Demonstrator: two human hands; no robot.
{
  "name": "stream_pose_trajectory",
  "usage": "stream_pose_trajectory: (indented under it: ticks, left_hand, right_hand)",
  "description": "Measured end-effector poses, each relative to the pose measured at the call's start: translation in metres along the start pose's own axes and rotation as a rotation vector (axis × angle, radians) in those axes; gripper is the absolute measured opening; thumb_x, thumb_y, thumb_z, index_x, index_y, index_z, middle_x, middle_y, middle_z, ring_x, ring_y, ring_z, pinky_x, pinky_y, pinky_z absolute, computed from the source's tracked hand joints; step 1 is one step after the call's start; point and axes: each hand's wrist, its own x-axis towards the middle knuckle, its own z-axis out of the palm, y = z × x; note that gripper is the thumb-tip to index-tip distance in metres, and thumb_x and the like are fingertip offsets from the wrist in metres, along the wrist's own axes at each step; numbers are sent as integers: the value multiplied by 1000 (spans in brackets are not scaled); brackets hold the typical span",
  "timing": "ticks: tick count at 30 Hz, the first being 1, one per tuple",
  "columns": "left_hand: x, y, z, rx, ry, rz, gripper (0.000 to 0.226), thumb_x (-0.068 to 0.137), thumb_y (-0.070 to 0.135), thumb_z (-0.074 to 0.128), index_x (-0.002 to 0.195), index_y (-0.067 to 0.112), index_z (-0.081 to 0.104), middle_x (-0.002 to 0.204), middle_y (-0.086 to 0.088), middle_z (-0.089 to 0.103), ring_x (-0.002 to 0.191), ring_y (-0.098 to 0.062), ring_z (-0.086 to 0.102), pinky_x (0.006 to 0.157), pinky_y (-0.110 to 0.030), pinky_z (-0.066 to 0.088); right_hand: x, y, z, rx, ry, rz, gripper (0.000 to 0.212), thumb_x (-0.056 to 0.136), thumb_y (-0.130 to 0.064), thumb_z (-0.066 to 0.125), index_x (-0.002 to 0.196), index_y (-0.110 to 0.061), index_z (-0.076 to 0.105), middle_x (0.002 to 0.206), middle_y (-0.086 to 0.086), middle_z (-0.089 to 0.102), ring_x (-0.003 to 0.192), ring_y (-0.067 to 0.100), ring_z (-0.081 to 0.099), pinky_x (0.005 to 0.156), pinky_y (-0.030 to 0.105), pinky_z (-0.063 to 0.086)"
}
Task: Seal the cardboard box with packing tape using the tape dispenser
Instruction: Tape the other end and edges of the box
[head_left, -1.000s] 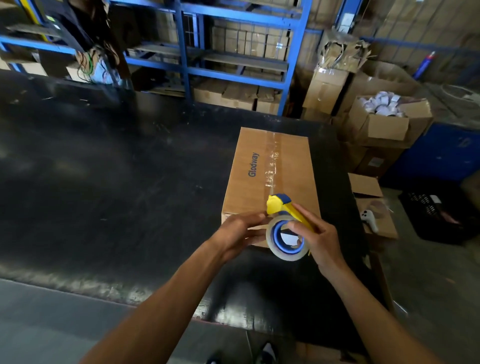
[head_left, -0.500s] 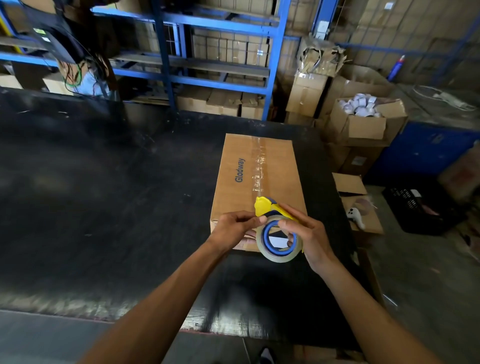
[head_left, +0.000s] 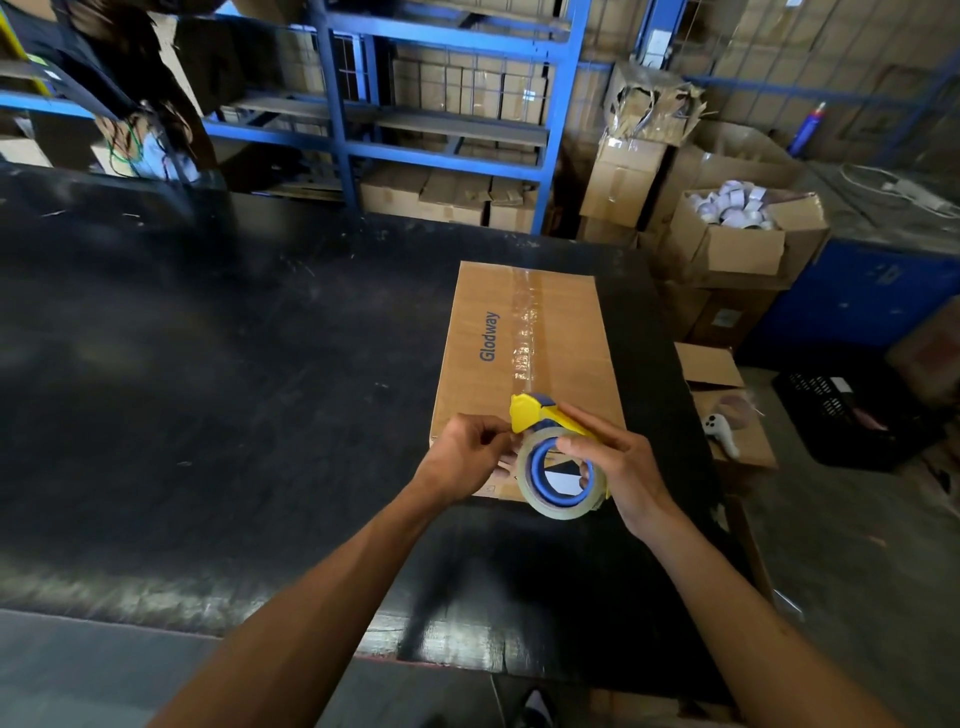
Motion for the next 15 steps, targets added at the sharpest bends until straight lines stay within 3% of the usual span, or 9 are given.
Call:
stream_pose_trajectory:
  ticks: [2, 4, 6, 8, 11, 13, 15]
  left_hand:
    - [3, -7, -11, 191, 10, 83, 16, 98, 7, 57, 94, 7, 73, 87, -7, 75, 79, -20, 74, 75, -43, 62]
    - [5, -17, -23, 575, -7, 341, 14, 97, 14, 59, 100, 11, 73, 88, -4, 75, 75, -21, 71, 70, -41, 60]
    - [7, -28, -33, 918, 24, 656, 15, 95, 18, 62, 107, 14, 70, 91, -4, 71, 67, -28, 67, 54, -38, 56]
    - [10, -38, -39, 1016, 105, 804, 20, 95, 25, 58, 111, 15, 64, 90, -5, 67, 56, -29, 62, 42, -33, 50]
    - [9, -42, -42, 635, 270, 594, 29, 99, 23, 54, 126, 15, 63, 94, -2, 71, 64, -20, 69, 59, -33, 58]
    - [8, -42, -43, 272, 205, 233, 27, 102, 17, 52, 125, 10, 63, 88, -7, 73, 66, -20, 73, 72, -39, 62]
    - [7, -33, -42, -90, 101, -118, 32, 105, 25, 50, 121, 0, 62, 84, -16, 73, 70, -28, 74, 73, -47, 62]
  right_hand:
    - [2, -2, -3, -18, -29, 30, 40, 78, -9, 77, 116, -23, 74, 107, -2, 77, 101, 16, 72, 86, 28, 55]
    - [3, -4, -7, -60, -66, 56, 40, 76, -11, 79, 114, -24, 75, 106, -2, 77, 102, 17, 71, 89, 30, 54]
    - [4, -6, -8, -85, -90, 56, 40, 77, -12, 79, 114, -26, 76, 106, -3, 77, 102, 15, 71, 89, 29, 52]
    - [4, -9, -7, -70, -101, 34, 41, 78, -11, 77, 115, -26, 75, 107, -3, 77, 103, 14, 71, 87, 27, 51]
    - [3, -13, -4, -45, -115, -22, 44, 77, -7, 78, 117, -24, 73, 108, -1, 77, 101, 14, 71, 79, 22, 54]
    - [2, -15, -2, -28, -104, -72, 48, 74, -10, 79, 119, -21, 72, 108, 0, 77, 98, 13, 72, 74, 18, 54]
    - [1, -17, -1, -12, -92, -109, 48, 72, -13, 76, 120, -20, 72, 107, 0, 77, 94, 12, 72, 72, 17, 53]
